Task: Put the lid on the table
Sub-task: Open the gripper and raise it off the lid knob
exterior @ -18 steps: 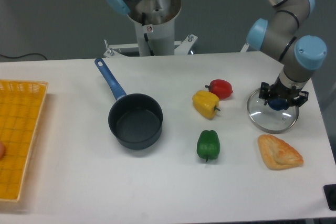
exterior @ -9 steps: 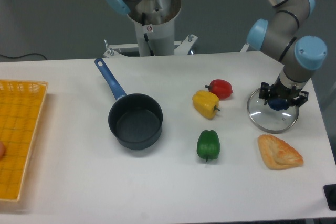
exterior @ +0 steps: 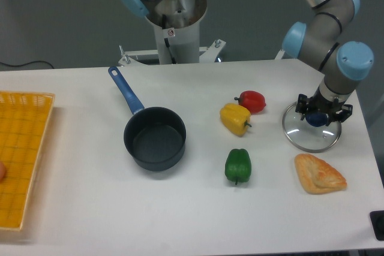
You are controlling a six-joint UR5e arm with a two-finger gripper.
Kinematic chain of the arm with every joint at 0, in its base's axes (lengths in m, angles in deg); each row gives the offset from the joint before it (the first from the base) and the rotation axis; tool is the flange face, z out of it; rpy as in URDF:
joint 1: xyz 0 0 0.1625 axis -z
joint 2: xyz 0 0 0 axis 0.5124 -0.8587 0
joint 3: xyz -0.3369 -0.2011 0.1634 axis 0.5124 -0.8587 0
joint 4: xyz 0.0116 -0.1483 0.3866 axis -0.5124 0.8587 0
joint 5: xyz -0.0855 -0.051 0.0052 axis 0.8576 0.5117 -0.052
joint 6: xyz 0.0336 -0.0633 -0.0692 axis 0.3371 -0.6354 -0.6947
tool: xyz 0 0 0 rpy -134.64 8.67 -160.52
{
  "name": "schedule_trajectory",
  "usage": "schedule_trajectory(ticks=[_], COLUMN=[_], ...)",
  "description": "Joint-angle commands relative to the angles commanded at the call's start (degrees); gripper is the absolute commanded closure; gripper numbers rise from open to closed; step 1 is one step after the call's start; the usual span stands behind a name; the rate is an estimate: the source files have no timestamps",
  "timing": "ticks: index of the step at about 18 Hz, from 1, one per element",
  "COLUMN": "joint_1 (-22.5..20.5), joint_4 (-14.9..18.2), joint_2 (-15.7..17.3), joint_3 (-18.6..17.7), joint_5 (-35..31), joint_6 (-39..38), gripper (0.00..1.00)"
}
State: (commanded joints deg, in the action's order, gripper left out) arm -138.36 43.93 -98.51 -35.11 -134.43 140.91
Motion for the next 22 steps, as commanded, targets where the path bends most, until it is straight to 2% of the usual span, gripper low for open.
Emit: schedule_trajectory(ticks=[1, 6, 13, 15, 19, 22], joint_1=[0.0, 0.0, 0.7, 0.97, 1.23, 2.28], joint_4=[0.0, 0.09, 1.23, 3.59, 9.65, 13.61], joint_2=[0.09, 0.97, 3.86, 5.0, 7.29, 7.73], joint_3=[0.0, 0.26, 0.7, 1.32, 4.21, 6.5], joint_5=[0.0, -0.09, -0.7, -0.62, -0.7, -0.7], joint_6=[0.0, 0.09, 0.09, 1.22, 8.95, 12.73], gripper=[0.19, 0.01, 0.0, 0.0, 0.0, 0.0])
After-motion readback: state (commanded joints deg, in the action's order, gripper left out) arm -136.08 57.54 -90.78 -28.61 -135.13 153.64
